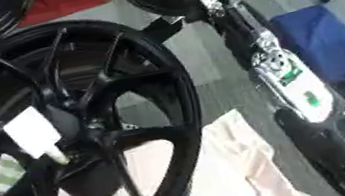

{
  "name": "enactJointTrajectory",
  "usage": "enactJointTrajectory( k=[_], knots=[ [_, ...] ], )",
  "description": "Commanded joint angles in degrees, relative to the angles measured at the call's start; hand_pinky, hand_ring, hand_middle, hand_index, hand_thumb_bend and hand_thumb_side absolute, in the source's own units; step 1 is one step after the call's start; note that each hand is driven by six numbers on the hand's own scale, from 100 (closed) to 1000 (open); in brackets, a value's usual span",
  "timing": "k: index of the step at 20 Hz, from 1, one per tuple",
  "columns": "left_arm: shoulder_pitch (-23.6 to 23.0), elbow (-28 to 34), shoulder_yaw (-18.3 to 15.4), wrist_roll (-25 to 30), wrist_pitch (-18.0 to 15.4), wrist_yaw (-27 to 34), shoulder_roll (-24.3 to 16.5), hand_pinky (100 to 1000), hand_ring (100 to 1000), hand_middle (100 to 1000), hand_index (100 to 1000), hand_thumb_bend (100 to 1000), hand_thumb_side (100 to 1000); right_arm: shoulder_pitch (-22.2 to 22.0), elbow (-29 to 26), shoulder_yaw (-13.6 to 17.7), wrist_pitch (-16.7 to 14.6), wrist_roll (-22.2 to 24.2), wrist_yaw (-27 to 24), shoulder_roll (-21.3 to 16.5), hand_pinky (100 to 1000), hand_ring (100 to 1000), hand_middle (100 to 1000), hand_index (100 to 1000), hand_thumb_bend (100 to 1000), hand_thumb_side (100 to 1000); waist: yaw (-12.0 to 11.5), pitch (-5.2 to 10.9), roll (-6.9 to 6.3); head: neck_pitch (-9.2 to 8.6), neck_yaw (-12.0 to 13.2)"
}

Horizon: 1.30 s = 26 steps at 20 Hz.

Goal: Pull the pin out of the wheel hub.

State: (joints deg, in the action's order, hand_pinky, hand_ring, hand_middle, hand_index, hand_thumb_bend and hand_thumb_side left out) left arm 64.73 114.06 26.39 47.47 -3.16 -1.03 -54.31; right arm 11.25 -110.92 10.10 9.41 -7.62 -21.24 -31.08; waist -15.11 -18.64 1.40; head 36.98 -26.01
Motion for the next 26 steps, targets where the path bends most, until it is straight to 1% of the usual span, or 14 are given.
enactJointTrajectory(
  k=[1, 4, 8, 9, 12, 14, 18, 19, 20, 21, 23, 24, 26],
  knots=[
    [3.01, 0.53, 0.41, 2.16, 2.11, 0.13, 2.05, 830, 720, 720, 827, 538, 582, 0.96, -0.88, -0.16, -0.08, 0.59, -0.19, -1.79, 1000, 735, 510, 710, 100, 739, 0.37, 1.14, 0.11, -1.36, 0.36],
    [5.38, 0.29, 1.19, 2.92, 3.86, 0.34, 4.68, 830, 715, 719, 826, 535, 577, 1.35, -0.85, -0.43, 0.00, 0.93, -0.39, -1.51, 1000, 736, 510, 710, 100, 741, 0.72, 1.14, 0.43, -1.45, 0.88],
    [8.11, -1.82, 3.04, 3.86, 5.05, 0.48, 8.48, 833, 703, 719, 826, 539, 575, 1.75, -0.75, -0.70, 0.16, 1.30, -0.49, -1.27, 1000, 736, 511, 710, 100, 742, 0.96, 0.97, 0.57, -0.83, 1.63],
    [8.62, -2.39, 3.49, 3.80, 5.22, 0.60, 9.26, 832, 695, 714, 824, 552, 575, 1.86, -0.74, -0.77, 0.21, 1.40, -0.52, -1.22, 1000, 736, 511, 710, 100, 743, 0.99, 0.95, 0.54, -0.58, 1.76],
    [9.88, -3.46, 4.91, 3.53, 5.52, 0.70, 11.12, 832, 693, 711, 822, 552, 575, 2.06, -0.64, -0.93, 0.38, 1.62, -0.56, -1.12, 1000, 736, 511, 710, 100, 745, 1.04, 0.88, 0.30, -0.13, 2.12],
    [10.51, -4.08, 5.63, 3.70, 5.59, 0.74, 12.29, 833, 691, 710, 822, 547, 576, 2.31, -0.57, -1.06, 0.51, 1.76, -0.64, -0.97, 1000, 736, 511, 710, 100, 746, 1.18, 0.85, 0.11, -0.18, 2.44],
    [11.00, -5.50, 6.48, 2.71, 6.16, 0.51, 13.82, 833, 673, 698, 819, 568, 581, 2.52, -0.47, -1.13, 0.70, 1.95, -0.78, -0.72, 1000, 736, 511, 710, 100, 747, 1.48, 0.90, -0.20, -0.32, 2.68],
    [10.86, -6.06, 6.70, 1.99, 7.12, 0.29, 13.84, 835, 661, 688, 817, 592, 581, 2.53, -0.45, -1.10, 0.71, 1.94, -0.79, -0.69, 1000, 736, 512, 710, 100, 747, 1.51, 0.92, -0.33, -0.31, 2.61],
    [10.69, -6.52, 7.05, 0.94, 8.88, -0.18, 13.78, 836, 658, 686, 817, 598, 582, 2.52, -0.45, -1.08, 0.73, 1.95, -0.81, -0.68, 1000, 736, 512, 710, 100, 747, 1.55, 0.93, -0.44, -0.28, 2.50],
    [10.57, -6.59, 7.46, -0.01, 10.64, -0.53, 13.74, 843, 652, 685, 822, 616, 607, 2.51, -0.44, -1.07, 0.75, 1.96, -0.81, -0.67, 1000, 736, 511, 710, 100, 748, 1.57, 0.94, -0.52, -0.24, 2.41],
    [10.06, -6.27, 8.47, -1.99, 16.03, -0.96, 13.19, 844, 656, 690, 827, 622, 613, 2.43, -0.40, -1.01, 0.82, 1.92, -0.81, -0.64, 1000, 736, 511, 710, 100, 748, 1.54, 0.94, -0.75, -0.07, 2.02],
    [9.89, -5.68, 8.86, -2.94, 18.96, -1.47, 12.73, 855, 679, 706, 839, 647, 623, 2.37, -0.34, -1.00, 0.89, 1.90, -0.81, -0.60, 1000, 736, 512, 710, 100, 750, 1.46, 0.95, -0.88, 0.11, 1.65],
    [9.68, -4.08, 9.38, -5.14, 25.45, -2.52, 12.19, 858, 674, 700, 842, 655, 624, 2.32, -0.26, -1.02, 1.03, 1.91, -0.79, -0.55, 1000, 736, 512, 710, 100, 751, 1.38, 0.99, -1.08, 0.37, 1.23]
  ],
)
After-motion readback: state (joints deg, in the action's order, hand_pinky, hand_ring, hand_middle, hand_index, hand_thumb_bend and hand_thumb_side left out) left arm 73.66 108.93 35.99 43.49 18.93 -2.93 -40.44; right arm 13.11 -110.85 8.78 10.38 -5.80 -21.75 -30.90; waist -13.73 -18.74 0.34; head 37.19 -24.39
